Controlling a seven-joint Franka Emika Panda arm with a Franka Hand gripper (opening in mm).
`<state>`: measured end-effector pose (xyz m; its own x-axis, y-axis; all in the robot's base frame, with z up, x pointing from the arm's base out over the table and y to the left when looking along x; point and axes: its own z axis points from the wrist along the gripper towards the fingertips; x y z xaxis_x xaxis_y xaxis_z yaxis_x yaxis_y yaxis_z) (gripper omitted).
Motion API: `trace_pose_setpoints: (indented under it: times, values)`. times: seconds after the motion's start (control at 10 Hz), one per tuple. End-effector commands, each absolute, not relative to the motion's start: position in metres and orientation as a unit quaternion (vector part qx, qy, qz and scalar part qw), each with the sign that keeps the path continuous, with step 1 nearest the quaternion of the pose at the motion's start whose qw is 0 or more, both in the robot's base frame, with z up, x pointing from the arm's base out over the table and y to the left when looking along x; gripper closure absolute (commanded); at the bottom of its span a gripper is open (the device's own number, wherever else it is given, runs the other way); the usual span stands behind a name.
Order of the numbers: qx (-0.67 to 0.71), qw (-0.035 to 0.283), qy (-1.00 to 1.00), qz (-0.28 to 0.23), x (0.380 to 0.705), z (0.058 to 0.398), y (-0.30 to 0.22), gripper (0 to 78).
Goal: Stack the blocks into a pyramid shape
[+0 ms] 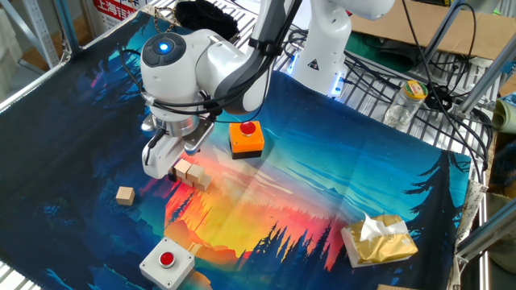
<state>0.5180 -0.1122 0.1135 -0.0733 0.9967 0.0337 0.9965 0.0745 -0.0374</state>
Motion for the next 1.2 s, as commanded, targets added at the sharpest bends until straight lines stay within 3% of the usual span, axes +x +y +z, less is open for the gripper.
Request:
trace_pose_setpoints:
  times: [0.1,0.5,0.8,1.2]
  values:
    - [-0.588,0.021,-0.808,0.013,0.510,0.135,-0.122,0.1]
    - [-0.469,0.006,-0.882,0.036,0.516,0.139,-0.123,0.1]
    - [-0.408,0.010,-0.912,0.035,0.540,0.149,-0.134,0.1]
    - [-0.392,0.007,-0.919,0.030,0.555,0.144,-0.155,0.1]
